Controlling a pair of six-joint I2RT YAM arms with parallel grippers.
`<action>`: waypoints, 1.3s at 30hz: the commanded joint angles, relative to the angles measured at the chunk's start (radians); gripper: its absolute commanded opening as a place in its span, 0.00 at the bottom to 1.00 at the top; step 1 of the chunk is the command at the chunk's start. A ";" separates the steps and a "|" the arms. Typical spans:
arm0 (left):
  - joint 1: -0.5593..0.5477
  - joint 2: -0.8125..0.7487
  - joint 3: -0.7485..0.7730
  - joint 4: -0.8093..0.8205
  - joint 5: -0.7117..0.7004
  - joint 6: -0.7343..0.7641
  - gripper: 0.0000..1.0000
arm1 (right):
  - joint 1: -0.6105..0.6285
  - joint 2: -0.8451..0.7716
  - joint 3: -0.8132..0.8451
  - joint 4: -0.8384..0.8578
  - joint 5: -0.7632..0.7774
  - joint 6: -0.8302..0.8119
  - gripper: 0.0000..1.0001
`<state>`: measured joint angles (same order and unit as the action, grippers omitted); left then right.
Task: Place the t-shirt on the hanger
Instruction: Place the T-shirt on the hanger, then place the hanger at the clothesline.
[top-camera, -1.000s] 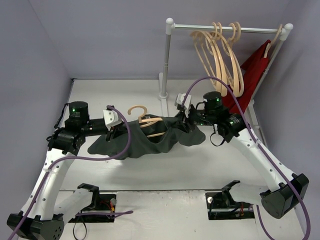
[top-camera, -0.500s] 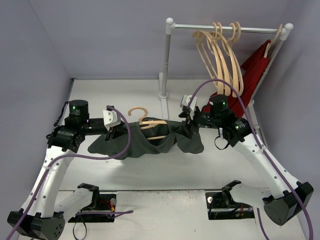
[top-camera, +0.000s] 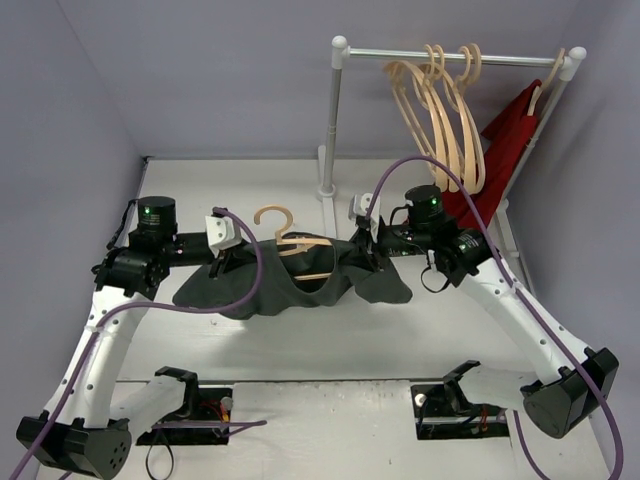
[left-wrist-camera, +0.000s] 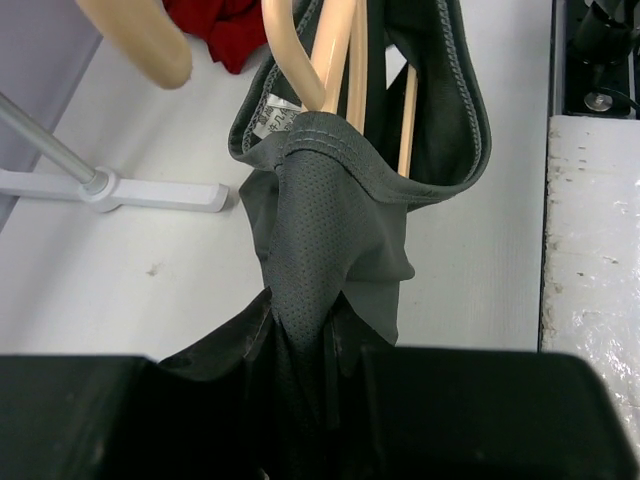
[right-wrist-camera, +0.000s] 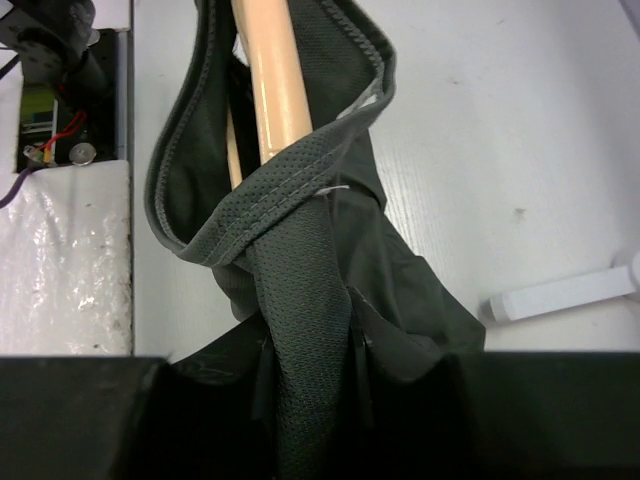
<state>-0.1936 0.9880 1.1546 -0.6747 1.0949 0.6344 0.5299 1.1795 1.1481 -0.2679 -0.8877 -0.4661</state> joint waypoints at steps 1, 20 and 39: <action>-0.001 0.000 0.057 0.043 0.051 0.036 0.00 | -0.007 -0.043 0.049 0.056 0.014 0.026 0.00; 0.037 -0.064 0.160 0.088 -0.455 -0.142 0.38 | -0.023 -0.130 0.113 0.061 0.184 0.053 0.00; 0.038 -0.129 0.391 0.190 -1.379 -0.502 0.70 | -0.022 0.303 1.069 0.090 0.430 0.190 0.00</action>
<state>-0.1616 0.8400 1.5360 -0.5637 -0.1165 0.2185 0.5110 1.4414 1.9634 -0.3400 -0.5402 -0.3404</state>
